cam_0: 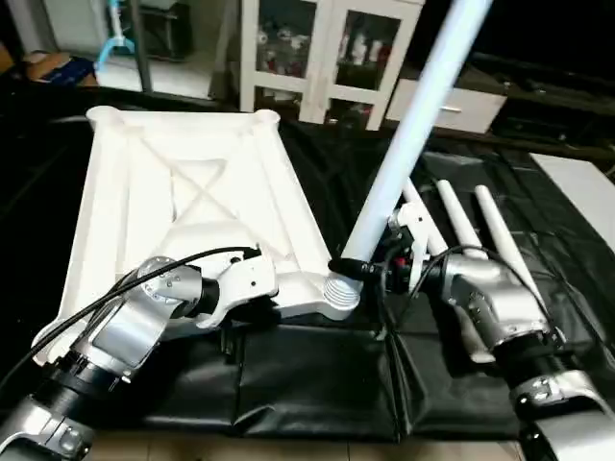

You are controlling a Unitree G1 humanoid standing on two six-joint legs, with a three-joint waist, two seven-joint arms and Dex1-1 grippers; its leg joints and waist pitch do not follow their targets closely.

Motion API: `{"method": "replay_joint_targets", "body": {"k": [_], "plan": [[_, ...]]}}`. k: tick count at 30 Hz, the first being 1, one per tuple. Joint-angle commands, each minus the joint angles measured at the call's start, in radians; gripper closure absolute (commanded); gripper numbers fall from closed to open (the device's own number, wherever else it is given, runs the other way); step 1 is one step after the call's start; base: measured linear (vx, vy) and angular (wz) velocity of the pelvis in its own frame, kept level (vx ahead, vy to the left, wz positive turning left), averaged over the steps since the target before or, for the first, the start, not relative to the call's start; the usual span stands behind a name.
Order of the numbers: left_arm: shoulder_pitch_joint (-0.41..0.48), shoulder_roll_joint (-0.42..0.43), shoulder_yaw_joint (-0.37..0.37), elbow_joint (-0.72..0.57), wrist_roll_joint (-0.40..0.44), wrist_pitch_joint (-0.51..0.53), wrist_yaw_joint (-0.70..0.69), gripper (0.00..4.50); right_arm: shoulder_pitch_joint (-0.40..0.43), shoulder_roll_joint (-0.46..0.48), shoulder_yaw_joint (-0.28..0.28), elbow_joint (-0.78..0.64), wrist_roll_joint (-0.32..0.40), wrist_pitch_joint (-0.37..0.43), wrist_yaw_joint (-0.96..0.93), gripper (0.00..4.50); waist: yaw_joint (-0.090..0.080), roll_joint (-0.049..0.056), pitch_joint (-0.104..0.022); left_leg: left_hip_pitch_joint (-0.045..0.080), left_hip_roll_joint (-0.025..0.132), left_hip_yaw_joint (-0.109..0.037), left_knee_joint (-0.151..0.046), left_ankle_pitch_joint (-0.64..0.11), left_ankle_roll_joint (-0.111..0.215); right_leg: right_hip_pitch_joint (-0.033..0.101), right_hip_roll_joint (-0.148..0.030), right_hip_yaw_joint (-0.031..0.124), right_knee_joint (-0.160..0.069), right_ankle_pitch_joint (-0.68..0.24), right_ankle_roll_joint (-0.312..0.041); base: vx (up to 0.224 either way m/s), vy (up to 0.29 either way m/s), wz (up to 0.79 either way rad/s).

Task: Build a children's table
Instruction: Insert table leg to table base

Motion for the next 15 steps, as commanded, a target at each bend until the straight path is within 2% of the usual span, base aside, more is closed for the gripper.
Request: {"method": "replay_joint_targets", "body": {"k": [1, 5, 9, 10, 11, 12, 13, 15], "plan": [[0.01, 0.003, -0.018, 0.001, 0.008, -0.014, -0.005, 4.5, 0.044, -0.043, 0.04, 0.081, -0.089, 0.037, -0.007, 2.64, -0.008, 0.026, -0.033, 0.023, 0.047, -0.019, -0.07, -0.288, -0.039, 0.005, -0.071, 0.047, -0.067, -0.174, -0.197, 0.0, 0.0, 0.0], [0.01, 0.004, -0.019, 0.002, 0.007, -0.015, -0.002, 4.5, 0.039, -0.043, 0.034, 0.071, -0.079, 0.05, 0.004, 2.64, -0.008, 0.025, -0.033, 0.024, 0.048, -0.022, -0.072, -0.311, -0.049, 0.006, -0.073, 0.045, -0.071, -0.227, -0.186, 0.0, 0.0, 0.0], [0.009, 0.003, -0.02, 0.007, 0.01, -0.019, 0.001, 4.5, 0.014, -0.038, 0.003, 0.076, -0.042, 0.072, 0.005, 2.64, -0.008, 0.025, -0.034, 0.023, 0.048, -0.023, -0.072, -0.308, -0.054, 0.008, -0.073, 0.045, -0.07, -0.228, -0.184, 0.0, 0.0, 0.0], [0.009, 0.003, -0.02, 0.006, 0.01, -0.02, 0.002, 4.5, 0.011, -0.034, -0.012, 0.075, -0.03, 0.068, 0.001, 2.64, -0.009, 0.017, -0.033, 0.023, 0.048, -0.022, -0.071, -0.304, -0.051, 0.007, -0.072, 0.045, -0.07, -0.228, -0.183, 0.0, 0.0, 0.0], [0.01, 0.004, -0.02, 0.006, 0.01, -0.021, 0.003, 4.5, 0.004, -0.026, -0.035, 0.077, -0.01, 0.072, -0.01, 2.64, -0.006, 0.021, -0.033, 0.024, 0.048, -0.023, -0.071, -0.303, -0.05, 0.007, -0.074, 0.045, -0.07, -0.231, -0.184, 0.0, 0.0, 0.0], [0.01, 0.004, -0.019, 0.007, 0.011, -0.022, 0.005, 4.5, -0.012, -0.018, -0.072, 0.078, 0.03, 0.099, -0.015, 2.64, -0.007, 0.021, -0.034, 0.024, 0.048, -0.022, -0.07, -0.297, -0.048, 0.008, -0.073, 0.046, -0.069, -0.224, -0.185, 0.0, 0.0, 0.0], [0.01, 0.004, -0.02, 0.007, 0.011, -0.023, 0.006, 4.5, -0.02, -0.02, -0.083, 0.076, 0.042, 0.108, -0.014, 2.64, -0.006, 0.021, -0.037, 0.023, 0.048, -0.023, -0.07, -0.277, -0.044, 0.01, -0.072, 0.045, -0.066, -0.203, -0.192, 0.0, 0.0, 0.0], [0.009, 0.004, -0.02, 0.008, 0.011, -0.024, 0.006, 4.5, -0.021, -0.028, -0.073, 0.075, 0.03, 0.101, -0.006, 2.64, -0.004, 0.02, -0.041, 0.021, 0.047, -0.018, -0.064, -0.226, -0.035, 0.012, -0.071, 0.044, -0.058, -0.133, -0.202, 0.0, 0.0, 0.0]]}}
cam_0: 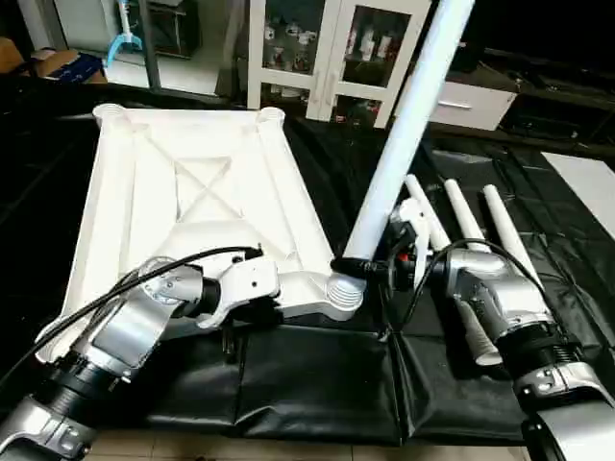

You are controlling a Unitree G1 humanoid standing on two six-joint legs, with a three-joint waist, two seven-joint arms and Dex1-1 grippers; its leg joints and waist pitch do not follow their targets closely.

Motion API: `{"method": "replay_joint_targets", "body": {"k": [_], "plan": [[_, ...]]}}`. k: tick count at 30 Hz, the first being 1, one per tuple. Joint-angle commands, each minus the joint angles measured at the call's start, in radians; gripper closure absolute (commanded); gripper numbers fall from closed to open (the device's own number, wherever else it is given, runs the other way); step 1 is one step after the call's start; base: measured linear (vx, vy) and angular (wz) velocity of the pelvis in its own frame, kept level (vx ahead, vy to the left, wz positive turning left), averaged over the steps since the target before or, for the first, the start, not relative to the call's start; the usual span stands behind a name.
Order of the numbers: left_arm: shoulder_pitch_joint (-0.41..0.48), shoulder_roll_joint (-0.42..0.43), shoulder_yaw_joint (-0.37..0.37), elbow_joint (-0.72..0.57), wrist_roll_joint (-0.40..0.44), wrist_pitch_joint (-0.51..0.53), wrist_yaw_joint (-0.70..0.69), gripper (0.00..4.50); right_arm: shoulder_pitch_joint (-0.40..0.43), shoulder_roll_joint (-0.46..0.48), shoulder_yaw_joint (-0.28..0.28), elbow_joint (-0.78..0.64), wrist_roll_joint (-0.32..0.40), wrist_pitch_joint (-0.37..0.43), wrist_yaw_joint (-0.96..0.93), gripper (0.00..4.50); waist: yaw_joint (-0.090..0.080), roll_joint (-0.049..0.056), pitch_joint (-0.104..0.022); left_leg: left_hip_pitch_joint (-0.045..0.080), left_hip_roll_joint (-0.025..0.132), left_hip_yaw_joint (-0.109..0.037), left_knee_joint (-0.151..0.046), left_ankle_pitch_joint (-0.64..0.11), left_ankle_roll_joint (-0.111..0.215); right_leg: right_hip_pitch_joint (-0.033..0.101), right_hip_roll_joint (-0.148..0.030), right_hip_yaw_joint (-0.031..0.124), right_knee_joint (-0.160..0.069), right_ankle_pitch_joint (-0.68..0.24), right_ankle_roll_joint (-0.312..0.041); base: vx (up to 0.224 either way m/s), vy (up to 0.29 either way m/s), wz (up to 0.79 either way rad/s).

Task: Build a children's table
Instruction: Insert table leg to table base

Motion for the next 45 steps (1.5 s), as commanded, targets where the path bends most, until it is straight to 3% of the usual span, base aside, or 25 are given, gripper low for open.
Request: {"method": "replay_joint_targets", "body": {"k": [1, 4, 8, 11, 13, 17, 23, 26, 32, 38, 39, 45], "plan": [[0.009, 0.004, -0.021, 0.016, 0.013, -0.01, -0.005, 4.5, 0.012, -0.038, 0.005, 0.024, -0.035, 0.01, -0.008, 2.64, -0.006, 0.019, -0.039, 0.026, 0.046, -0.017, -0.064, -0.213, -0.025, 0.014, -0.07, 0.043, -0.059, -0.121, -0.205, 0.0, 0.0, 0.0], [0.009, 0.002, -0.022, 0.018, 0.013, -0.01, -0.004, 4.5, 0.032, -0.043, 0.028, 0.006, -0.054, 0.009, 0.007, 2.64, -0.004, 0.017, -0.04, 0.026, 0.047, -0.016, -0.063, -0.211, -0.022, 0.017, -0.072, 0.043, -0.06, -0.136, -0.204, 0.0, 0.0, 0.0], [0.009, 0.002, -0.021, 0.019, 0.013, -0.01, -0.002, 4.5, 0.035, -0.037, 0.007, -0.004, -0.037, 0.021, 0.0, 2.64, -0.003, 0.019, -0.041, 0.027, 0.046, -0.017, -0.063, -0.205, -0.026, 0.017, -0.072, 0.042, -0.058, -0.138, -0.199, 0.0, 0.0, 0.0], [0.009, 0.004, -0.023, 0.018, 0.012, -0.01, -0.003, 4.5, 0.015, -0.03, -0.035, 0.005, 0.002, 0.045, -0.01, 2.64, -0.002, 0.019, -0.042, 0.028, 0.046, -0.016, -0.062, -0.196, -0.023, 0.018, -0.071, 0.043, -0.057, -0.123, -0.204, 0.0, 0.0, 0.0], [0.011, 0.005, -0.023, 0.017, 0.011, -0.01, -0.003, 4.5, -0.016, -0.022, -0.094, 0.02, 0.052, 0.077, -0.028, 2.64, -0.001, 0.016, -0.043, 0.027, 0.046, -0.016, -0.06, -0.186, -0.017, 0.02, -0.071, 0.042, -0.055, -0.112, -0.21, 0.0, 0.0, 0.0], [0.011, 0.005, -0.024, 0.018, 0.01, -0.011, -0.003, 4.5, -0.039, -0.024, -0.131, 0.023, 0.089, 0.103, -0.034, 2.64, -0.001, 0.017, -0.042, 0.025, 0.045, -0.015, -0.058, -0.175, -0.012, 0.021, -0.072, 0.042, -0.054, -0.111, -0.217, 0.0, 0.0, 0.0], [0.01, 0.004, -0.024, 0.02, 0.01, -0.011, -0.003, 4.5, -0.022, -0.032, -0.101, -0.008, 0.069, 0.112, -0.016, 2.64, -0.001, 0.015, -0.043, 0.025, 0.044, -0.015, -0.055, -0.173, -0.017, 0.021, -0.073, 0.042, -0.053, -0.127, -0.21, 0.0, 0.0, 0.0], [0.009, 0.004, -0.024, 0.019, 0.011, -0.012, -0.002, 4.5, 0.005, -0.038, -0.053, -0.04, 0.043, 0.123, 0.019, 2.64, 0.0, 0.015, -0.043, 0.023, 0.044, -0.015, -0.055, -0.168, -0.011, 0.022, -0.072, 0.042, -0.052, -0.122, -0.207, 0.0, 0.0, 0.0], [0.008, 0.005, -0.024, 0.02, 0.01, -0.014, -0.002, 4.5, 0.004, -0.023, -0.051, -0.034, 0.039, 0.126, 0.012, 2.64, -0.002, 0.017, -0.043, 0.025, 0.045, -0.016, -0.055, -0.179, -0.018, 0.02, -0.072, 0.041, -0.052, -0.13, -0.21, 0.0, 0.0, 0.0], [0.005, 0.004, -0.026, 0.023, 0.01, -0.015, -0.003, 4.5, -0.006, -0.016, 0.007, 0.006, -0.045, 0.056, -0.009, 2.64, -0.001, 0.019, -0.043, 0.026, 0.044, -0.015, -0.054, -0.173, -0.022, 0.019, -0.072, 0.041, -0.049, -0.117, -0.216, 0.0, 0.0, 0.0], [0.006, 0.005, -0.026, 0.023, 0.01, -0.015, -0.003, 4.5, -0.01, -0.016, 0.011, 0.017, -0.053, 0.045, -0.011, 2.64, 0.0, 0.023, -0.048, 0.027, 0.044, -0.016, -0.052, -0.17, -0.024, 0.021, -0.073, 0.041, -0.047, -0.111, -0.217, 0.0, 0.0, 0.0], [0.008, 0.007, -0.028, 0.022, 0.01, -0.015, -0.005, 4.5, -0.037, -0.021, 0.037, 0.073, -0.094, 0.008, -0.031, 2.64, -0.001, 0.02, -0.045, 0.027, 0.044, -0.015, -0.053, -0.186, -0.024, 0.021, -0.071, 0.04, -0.048, -0.11, -0.223, 0.0, 0.0, 0.0]]}}
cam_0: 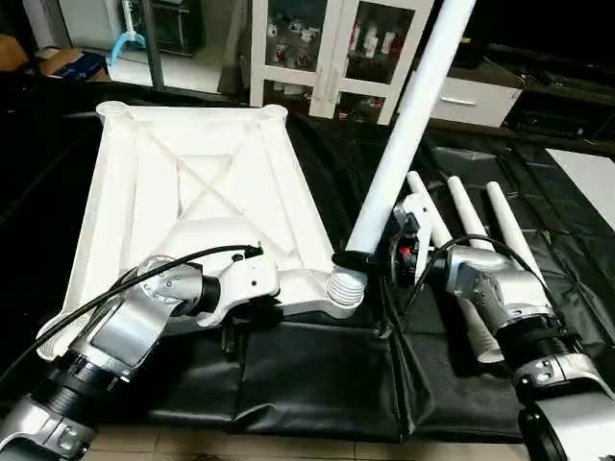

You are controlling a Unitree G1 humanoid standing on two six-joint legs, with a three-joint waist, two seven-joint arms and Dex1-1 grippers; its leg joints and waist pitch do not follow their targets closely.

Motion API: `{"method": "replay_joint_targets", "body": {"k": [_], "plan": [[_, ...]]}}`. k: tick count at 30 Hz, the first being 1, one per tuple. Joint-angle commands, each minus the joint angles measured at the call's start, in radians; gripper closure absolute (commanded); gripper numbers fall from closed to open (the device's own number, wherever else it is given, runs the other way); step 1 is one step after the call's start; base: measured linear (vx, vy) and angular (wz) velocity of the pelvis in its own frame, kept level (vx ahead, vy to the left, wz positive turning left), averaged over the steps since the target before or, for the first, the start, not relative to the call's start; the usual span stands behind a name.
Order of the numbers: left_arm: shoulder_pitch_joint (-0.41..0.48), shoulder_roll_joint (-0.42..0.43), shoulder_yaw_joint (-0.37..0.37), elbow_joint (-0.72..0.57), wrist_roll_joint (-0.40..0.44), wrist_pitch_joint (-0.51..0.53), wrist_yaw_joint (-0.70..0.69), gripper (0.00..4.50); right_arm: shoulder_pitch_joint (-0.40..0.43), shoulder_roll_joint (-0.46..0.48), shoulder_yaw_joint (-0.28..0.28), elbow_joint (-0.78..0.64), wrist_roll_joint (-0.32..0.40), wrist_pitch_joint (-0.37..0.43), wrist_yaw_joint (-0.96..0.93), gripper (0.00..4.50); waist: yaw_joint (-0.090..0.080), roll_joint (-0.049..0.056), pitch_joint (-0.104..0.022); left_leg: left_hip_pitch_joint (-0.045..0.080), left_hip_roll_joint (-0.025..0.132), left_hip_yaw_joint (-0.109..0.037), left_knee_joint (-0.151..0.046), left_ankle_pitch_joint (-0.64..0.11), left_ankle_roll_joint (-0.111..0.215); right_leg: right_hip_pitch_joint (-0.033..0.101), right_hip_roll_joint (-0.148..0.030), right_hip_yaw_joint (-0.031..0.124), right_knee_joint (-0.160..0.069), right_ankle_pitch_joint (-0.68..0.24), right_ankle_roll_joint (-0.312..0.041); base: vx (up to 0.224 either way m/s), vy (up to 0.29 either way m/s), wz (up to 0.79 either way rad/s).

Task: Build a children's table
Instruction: Insert table leg to table base

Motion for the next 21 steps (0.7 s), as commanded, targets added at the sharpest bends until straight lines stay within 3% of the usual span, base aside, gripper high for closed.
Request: {"method": "replay_joint_targets", "body": {"k": [1, 4, 8, 11, 16, 21], "plan": [[0.009, 0.001, -0.029, 0.016, 0.01, -0.007, -0.01, 4.5, 0.009, -0.027, 0.031, 0.052, -0.093, -0.027, -0.036, 2.64, -0.006, 0.02, -0.047, 0.027, 0.041, -0.016, -0.061, -0.202, -0.027, 0.022, -0.072, 0.042, -0.063, -0.13, -0.219, 0.0, 0.0, 0.0], [0.011, 0.001, -0.029, 0.016, 0.011, -0.009, -0.009, 4.5, 0.012, -0.02, 0.045, 0.066, -0.111, -0.047, -0.04, 2.64, -0.007, 0.022, -0.049, 0.028, 0.043, -0.018, -0.062, -0.229, -0.041, 0.021, -0.074, 0.042, -0.065, -0.161, -0.21, 0.0, 0.0, 0.0], [0.01, 0.0, -0.03, 0.014, 0.01, -0.006, -0.01, 4.5, 0.028, -0.007, 0.06, 0.067, -0.131, -0.064, -0.045, 2.64, -0.012, 0.016, -0.045, 0.027, 0.042, -0.02, -0.064, -0.256, -0.043, 0.018, -0.073, 0.042, -0.068, -0.192, -0.202, 0.0, 0.0, 0.0], [0.014, -0.001, -0.031, 0.009, 0.01, -0.004, -0.007, 4.5, 0.048, 0.003, 0.07, 0.071, -0.135, -0.088, -0.064, 2.64, -0.014, 0.018, -0.048, 0.027, 0.043, -0.021, -0.063, -0.256, -0.045, 0.018, -0.073, 0.042, -0.068, -0.191, -0.198, 0.0, 0.0, 0.0], [0.016, 0.0, -0.031, 0.009, 0.009, -0.003, -0.007, 4.5, 0.082, 0.019, 0.052, 0.076, -0.139, -0.129, -0.129, 2.64, -0.018, 0.016, -0.046, 0.028, 0.043, -0.023, -0.066, -0.291, -0.053, 0.015, -0.073, 0.042, -0.073, -0.229, -0.187, 0.0, 0.0, 0.0], [0.014, 0.001, -0.031, 0.011, 0.01, -0.005, -0.007, 4.5, 0.126, 0.027, 0.01, 0.095, -0.134, -0.172, -0.204, 2.64, -0.024, 0.019, -0.041, 0.033, 0.043, -0.031, -0.071, -0.391, -0.075, 0.004, -0.073, 0.041, -0.086, -0.342, -0.161, 0.0, 0.0, 0.0]]}}
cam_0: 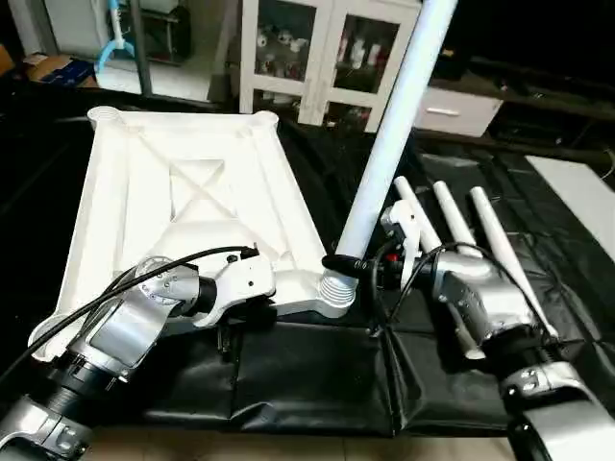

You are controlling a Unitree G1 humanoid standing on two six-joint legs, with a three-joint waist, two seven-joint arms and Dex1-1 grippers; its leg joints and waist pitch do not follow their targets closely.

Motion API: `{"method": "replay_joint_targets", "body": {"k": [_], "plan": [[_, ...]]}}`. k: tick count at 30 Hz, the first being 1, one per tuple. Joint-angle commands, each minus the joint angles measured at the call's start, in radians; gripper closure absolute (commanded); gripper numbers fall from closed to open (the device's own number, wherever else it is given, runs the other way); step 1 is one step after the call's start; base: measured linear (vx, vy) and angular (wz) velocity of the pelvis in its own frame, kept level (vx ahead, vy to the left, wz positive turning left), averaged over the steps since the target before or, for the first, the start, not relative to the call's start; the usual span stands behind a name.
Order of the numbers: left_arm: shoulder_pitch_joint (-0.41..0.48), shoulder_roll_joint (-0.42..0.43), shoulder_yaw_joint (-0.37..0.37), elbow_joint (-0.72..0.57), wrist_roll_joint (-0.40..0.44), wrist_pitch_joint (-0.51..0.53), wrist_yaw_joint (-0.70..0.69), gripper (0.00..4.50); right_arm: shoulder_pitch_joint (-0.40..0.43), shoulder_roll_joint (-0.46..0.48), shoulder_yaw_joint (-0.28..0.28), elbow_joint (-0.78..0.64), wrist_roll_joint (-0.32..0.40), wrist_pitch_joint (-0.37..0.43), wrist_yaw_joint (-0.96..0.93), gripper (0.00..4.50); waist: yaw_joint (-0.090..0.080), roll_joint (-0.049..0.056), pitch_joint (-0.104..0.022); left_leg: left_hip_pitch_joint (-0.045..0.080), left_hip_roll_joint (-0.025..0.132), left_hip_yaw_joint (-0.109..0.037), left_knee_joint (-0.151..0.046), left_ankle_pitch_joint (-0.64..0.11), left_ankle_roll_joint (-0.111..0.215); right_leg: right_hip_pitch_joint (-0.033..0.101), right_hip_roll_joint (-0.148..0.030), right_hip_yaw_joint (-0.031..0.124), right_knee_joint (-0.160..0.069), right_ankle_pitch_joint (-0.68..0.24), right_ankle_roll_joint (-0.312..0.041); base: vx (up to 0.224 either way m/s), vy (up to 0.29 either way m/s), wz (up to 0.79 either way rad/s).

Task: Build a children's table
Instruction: Insert table leg to table base

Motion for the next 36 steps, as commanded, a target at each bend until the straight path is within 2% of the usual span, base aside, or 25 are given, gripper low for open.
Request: {"method": "replay_joint_targets", "body": {"k": [1, 4, 5, 7, 10, 14, 15, 17, 23, 25, 26, 28, 30, 33, 36], "plan": [[0.012, -0.002, -0.028, -0.007, -0.01, -0.013, -0.025, 4.5, 0.064, -0.036, -0.003, 0.093, -0.092, 0.005, -0.128, 2.64, -0.007, 0.03, -0.032, 0.027, 0.042, -0.031, -0.075, -0.413, -0.077, 0.0, -0.073, 0.041, -0.089, -0.362, -0.16, 0.0, 0.0, 0.0], [0.01, -0.003, -0.028, -0.006, -0.01, -0.013, -0.026, 4.5, 0.08, -0.031, -0.031, 0.093, -0.078, -0.007, -0.16, 2.64, -0.007, 0.03, -0.032, 0.03, 0.042, -0.032, -0.075, -0.433, -0.075, -0.003, -0.074, 0.042, -0.092, -0.378, -0.155, 0.0, 0.0, 0.0], [0.01, -0.003, -0.028, -0.006, -0.01, -0.013, -0.026, 4.5, 0.08, -0.031, -0.031, 0.093, -0.078, -0.007, -0.16, 2.64, -0.005, 0.035, -0.034, 0.031, 0.042, -0.033, -0.076, -0.43, -0.076, -0.003, -0.075, 0.043, -0.091, -0.369, -0.156, 0.0, 0.0, 0.0], [0.009, -0.003, -0.029, -0.005, -0.01, -0.013, -0.027, 4.5, 0.094, -0.027, -0.045, 0.09, -0.069, -0.011, -0.176, 2.64, -0.006, 0.033, -0.034, 0.028, 0.042, -0.031, -0.077, -0.416, -0.072, -0.002, -0.072, 0.043, -0.089, -0.331, -0.165, 0.0, 0.0, 0.0], [0.009, -0.004, -0.029, -0.005, -0.01, -0.013, -0.027, 4.5, 0.1, -0.025, -0.049, 0.088, -0.066, -0.012, -0.181, 2.64, -0.007, 0.033, -0.033, 0.028, 0.042, -0.031, -0.077, -0.422, -0.072, -0.002, -0.071, 0.042, -0.088, -0.33, -0.169, 0.0, 0.0, 0.0], [0.009, -0.006, -0.028, -0.005, -0.008, -0.013, -0.026, 4.5, 0.139, -0.007, -0.079, 0.063, -0.045, -0.032, -0.216, 2.64, -0.007, 0.032, -0.033, 0.028, 0.042, -0.032, -0.079, -0.435, -0.075, -0.004, -0.072, 0.043, -0.091, -0.353, -0.159, 0.0, 0.0, 0.0], [0.009, -0.007, -0.027, -0.005, -0.008, -0.012, -0.025, 4.5, 0.155, 0.001, -0.091, 0.051, -0.036, -0.041, -0.227, 2.64, -0.007, 0.026, -0.033, 0.029, 0.042, -0.032, -0.079, -0.437, -0.073, -0.004, -0.073, 0.043, -0.093, -0.361, -0.155, 0.0, 0.0, 0.0], [0.009, -0.008, -0.027, -0.005, -0.007, -0.011, -0.024, 4.5, 0.174, 0.009, -0.101, 0.033, -0.024, -0.047, -0.231, 2.64, -0.005, 0.03, -0.032, 0.031, 0.043, -0.032, -0.079, -0.444, -0.073, -0.007, -0.074, 0.044, -0.095, -0.373, -0.152, 0.0, 0.0, 0.0], [0.012, -0.008, -0.025, -0.01, -0.009, -0.006, -0.023, 4.5, 0.246, 0.024, -0.119, -0.037, 0.008, -0.035, -0.216, 2.64, -0.004, 0.03, -0.032, 0.029, 0.043, -0.033, -0.082, -0.446, -0.071, -0.007, -0.073, 0.044, -0.095, -0.372, -0.143, 0.0, 0.0, 0.0], [0.013, -0.007, -0.025, -0.012, -0.009, -0.006, -0.024, 4.5, 0.259, 0.022, -0.116, -0.049, 0.006, -0.03, -0.216, 2.64, -0.004, 0.029, -0.032, 0.029, 0.043, -0.032, -0.081, -0.444, -0.069, -0.008, -0.073, 0.044, -0.095, -0.368, -0.145, 0.0, 0.0, 0.0], [0.014, -0.006, -0.025, -0.013, -0.009, -0.006, -0.024, 4.5, 0.264, 0.02, -0.113, -0.054, 0.001, -0.032, -0.216, 2.64, -0.002, 0.024, -0.033, 0.027, 0.043, -0.032, -0.081, -0.434, -0.066, -0.006, -0.075, 0.045, -0.094, -0.373, -0.145, 0.0, 0.0, 0.0], [0.015, -0.005, -0.025, -0.014, -0.009, -0.005, -0.024, 4.5, 0.268, 0.018, -0.108, -0.059, -0.005, -0.037, -0.215, 2.64, -0.001, 0.027, -0.033, 0.027, 0.043, -0.031, -0.082, -0.428, -0.066, -0.007, -0.074, 0.045, -0.095, -0.366, -0.144, 0.0, 0.0, 0.0], [0.015, -0.004, -0.025, -0.015, -0.008, -0.005, -0.026, 4.5, 0.282, 0.002, -0.073, -0.082, -0.033, -0.052, -0.198, 2.64, -0.001, 0.027, -0.032, 0.027, 0.044, -0.031, -0.082, -0.424, -0.067, -0.006, -0.074, 0.045, -0.094, -0.356, -0.145, 0.0, 0.0, 0.0], [0.014, -0.004, -0.025, -0.015, -0.008, -0.005, -0.027, 4.5, 0.288, -0.007, -0.052, -0.091, -0.05, -0.061, -0.187, 2.64, -0.001, 0.026, -0.032, 0.026, 0.043, -0.031, -0.083, -0.425, -0.067, -0.005, -0.073, 0.045, -0.094, -0.352, -0.144, 0.0, 0.0, 0.0], [0.013, -0.003, -0.027, -0.016, -0.005, -0.005, -0.029, 4.5, 0.301, -0.038, 0.027, -0.133, -0.101, -0.039, -0.146, 2.64, -0.001, 0.026, -0.03, 0.026, 0.043, -0.032, -0.083, -0.433, -0.066, -0.005, -0.073, 0.044, -0.097, -0.376, -0.134, 0.0, 0.0, 0.0]]}}
